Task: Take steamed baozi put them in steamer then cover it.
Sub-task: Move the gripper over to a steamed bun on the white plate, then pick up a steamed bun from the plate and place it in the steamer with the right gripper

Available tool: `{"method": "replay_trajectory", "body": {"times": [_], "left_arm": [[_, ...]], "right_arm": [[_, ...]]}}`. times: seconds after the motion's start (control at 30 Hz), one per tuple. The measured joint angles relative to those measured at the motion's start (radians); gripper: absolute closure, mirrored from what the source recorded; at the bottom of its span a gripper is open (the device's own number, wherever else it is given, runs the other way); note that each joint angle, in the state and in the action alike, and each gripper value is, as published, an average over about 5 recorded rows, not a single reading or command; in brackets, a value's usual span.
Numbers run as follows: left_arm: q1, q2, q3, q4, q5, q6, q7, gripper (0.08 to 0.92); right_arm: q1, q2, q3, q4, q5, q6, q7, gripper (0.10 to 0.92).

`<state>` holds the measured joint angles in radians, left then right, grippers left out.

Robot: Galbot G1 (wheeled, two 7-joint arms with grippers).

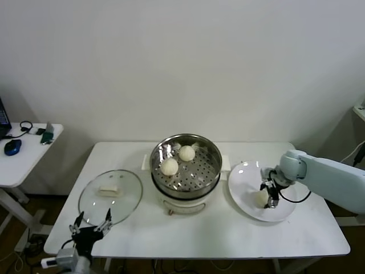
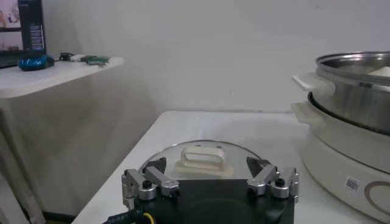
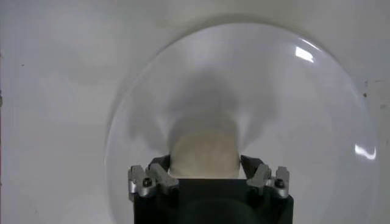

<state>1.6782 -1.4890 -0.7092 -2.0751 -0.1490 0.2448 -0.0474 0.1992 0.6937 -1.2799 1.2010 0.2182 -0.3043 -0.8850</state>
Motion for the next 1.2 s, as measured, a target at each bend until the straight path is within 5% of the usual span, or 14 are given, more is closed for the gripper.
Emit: {"method": "replay_trajectory", "body": {"times": [0.63,1.2], "left_arm": [[0.003,-0.002,0.001,-0.012,0.007,0.001,-0.001,0.177],[-0.007,-0.009,0.001,-0.020,0.008,0.007,0.000,0.177]], "right_arm": [[0.429,0.074,-0.217,0.070,0.057,0.153,-0.068,0.315],[0.747,0.331,-0.270,0.376,-0.009,0.376,-0.026,0.379]]}}
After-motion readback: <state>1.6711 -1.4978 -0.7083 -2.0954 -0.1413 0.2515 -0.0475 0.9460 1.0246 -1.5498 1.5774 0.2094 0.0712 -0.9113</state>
